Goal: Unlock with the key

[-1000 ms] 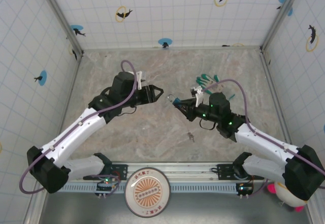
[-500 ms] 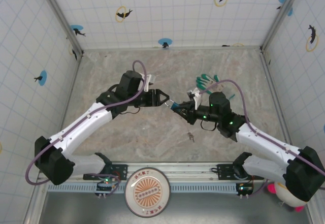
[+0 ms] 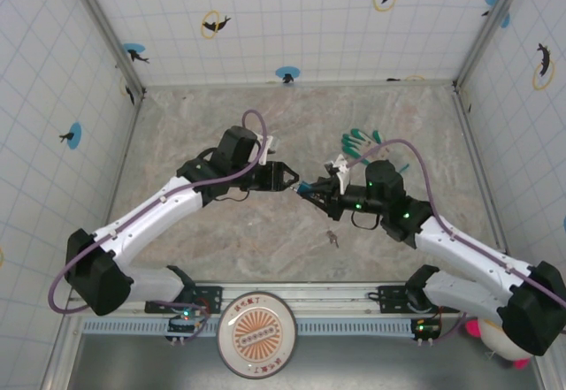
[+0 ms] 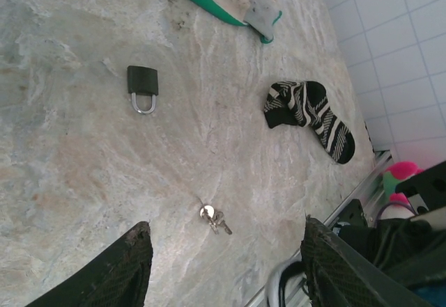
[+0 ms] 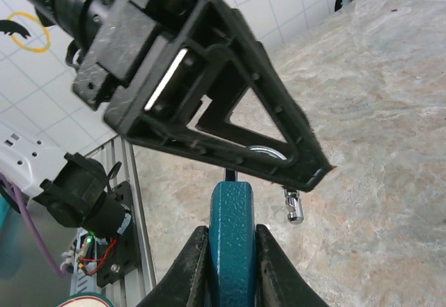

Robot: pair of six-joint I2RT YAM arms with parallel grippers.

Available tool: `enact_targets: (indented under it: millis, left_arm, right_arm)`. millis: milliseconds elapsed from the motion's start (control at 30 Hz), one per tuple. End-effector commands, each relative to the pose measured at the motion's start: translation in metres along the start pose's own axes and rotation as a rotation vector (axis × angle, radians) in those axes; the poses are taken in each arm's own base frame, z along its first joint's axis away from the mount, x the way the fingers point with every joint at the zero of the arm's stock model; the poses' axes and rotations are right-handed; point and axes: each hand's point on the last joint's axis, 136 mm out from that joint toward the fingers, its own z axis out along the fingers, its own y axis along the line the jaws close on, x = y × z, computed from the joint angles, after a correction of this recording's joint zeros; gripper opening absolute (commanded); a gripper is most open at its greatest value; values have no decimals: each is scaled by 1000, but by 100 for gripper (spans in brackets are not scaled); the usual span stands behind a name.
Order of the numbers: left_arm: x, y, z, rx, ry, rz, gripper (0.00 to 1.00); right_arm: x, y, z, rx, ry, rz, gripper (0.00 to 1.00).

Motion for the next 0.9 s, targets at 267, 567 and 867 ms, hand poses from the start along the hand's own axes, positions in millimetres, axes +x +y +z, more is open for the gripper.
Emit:
enact_targets:
  millis: [267, 567, 867]
  left_arm:
    - [10, 0, 0, 10, 40, 27, 40]
    - [5, -4, -13, 15, -19, 16, 35]
    - [-16, 41, -48, -214, -257, -111, 54]
  right_arm:
    - [-42, 7, -19, 66, -126, -137, 0]
    - [-46, -18, -23, 197, -168, -100, 0]
    - [-41, -39, -17, 251, -215, 33, 0]
